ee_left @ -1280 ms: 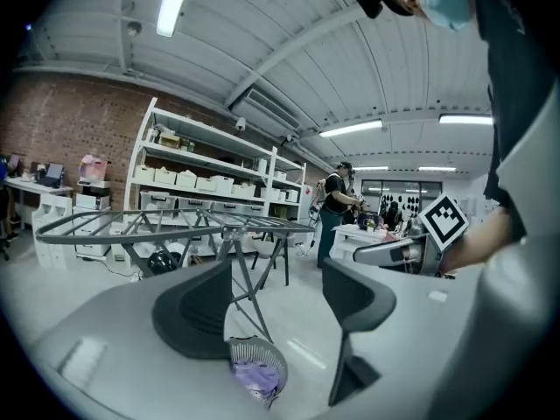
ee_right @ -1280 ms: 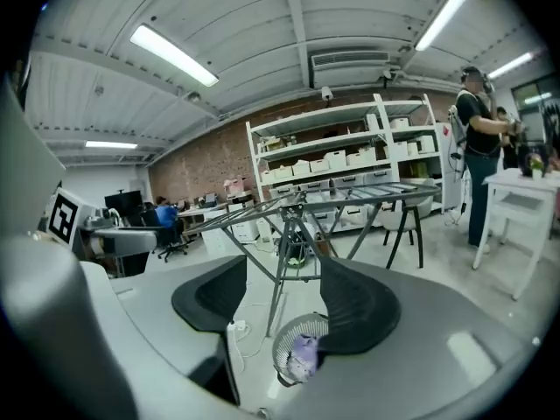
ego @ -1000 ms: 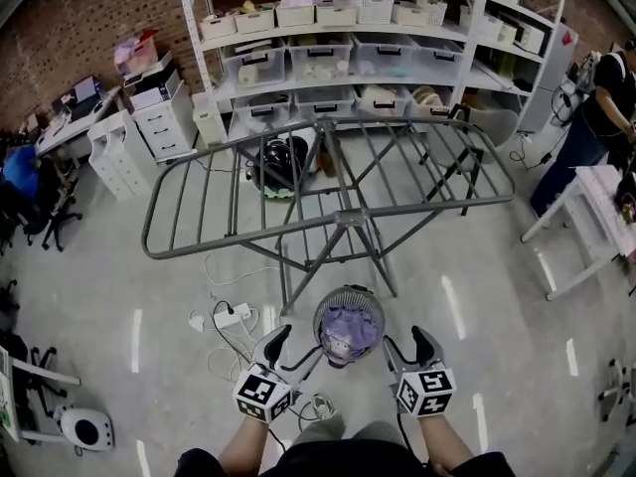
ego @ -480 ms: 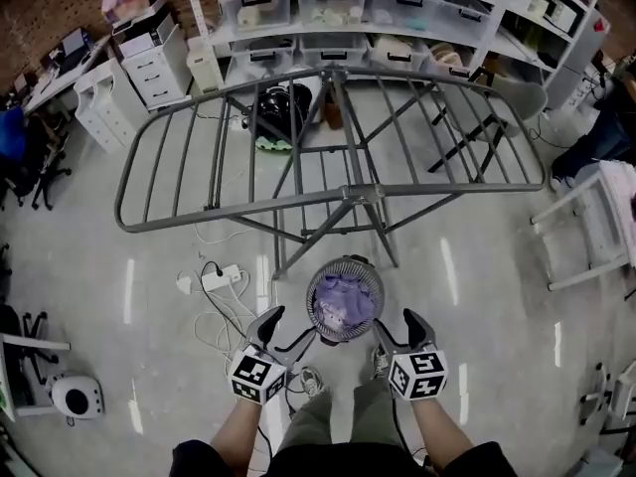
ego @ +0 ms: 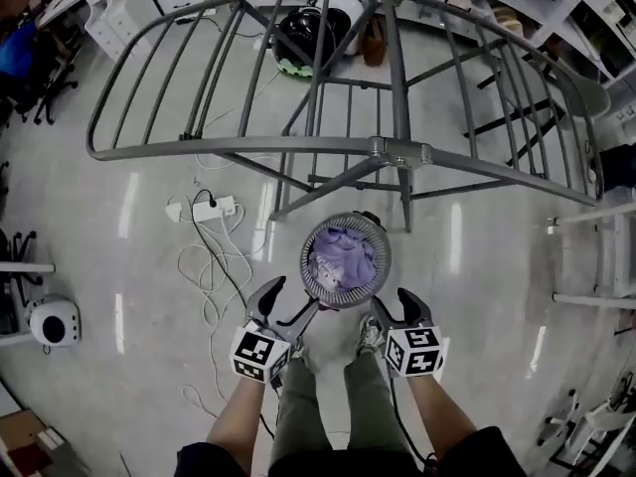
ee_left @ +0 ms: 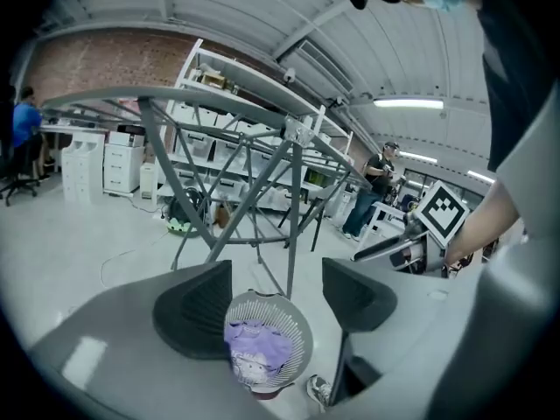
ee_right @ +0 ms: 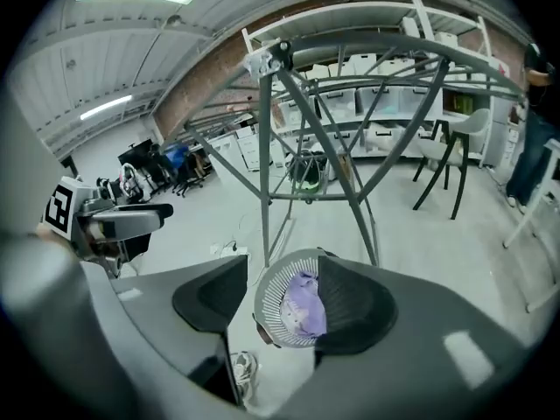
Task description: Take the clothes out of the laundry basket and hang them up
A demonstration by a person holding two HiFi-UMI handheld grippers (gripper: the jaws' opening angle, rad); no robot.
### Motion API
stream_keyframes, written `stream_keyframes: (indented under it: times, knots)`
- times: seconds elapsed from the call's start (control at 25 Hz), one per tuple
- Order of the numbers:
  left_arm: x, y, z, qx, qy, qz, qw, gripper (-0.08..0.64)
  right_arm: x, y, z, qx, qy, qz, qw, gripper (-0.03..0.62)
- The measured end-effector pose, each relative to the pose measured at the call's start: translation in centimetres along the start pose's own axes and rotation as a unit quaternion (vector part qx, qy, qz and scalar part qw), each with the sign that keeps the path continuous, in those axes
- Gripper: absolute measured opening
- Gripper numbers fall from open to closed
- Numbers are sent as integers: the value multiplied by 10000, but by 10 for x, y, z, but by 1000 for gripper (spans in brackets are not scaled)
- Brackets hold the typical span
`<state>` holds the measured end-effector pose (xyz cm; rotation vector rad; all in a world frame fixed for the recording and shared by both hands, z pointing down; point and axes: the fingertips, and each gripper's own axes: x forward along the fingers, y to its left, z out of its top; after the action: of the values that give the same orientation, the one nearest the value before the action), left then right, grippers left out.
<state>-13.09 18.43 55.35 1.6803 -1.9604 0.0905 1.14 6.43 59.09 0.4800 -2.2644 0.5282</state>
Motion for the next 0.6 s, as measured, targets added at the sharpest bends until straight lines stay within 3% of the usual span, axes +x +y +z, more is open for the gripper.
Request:
stream_keyframes:
  times: [0.32, 0.6]
  knots:
    - [33, 22, -73, -253, 11, 154, 9996, 301, 90, -23, -58, -533, 729, 115, 9958, 249]
    - [61, 44, -117, -253, -158, 124, 9995, 301, 171, -41, -111, -1226, 1382, 91, 9827, 228]
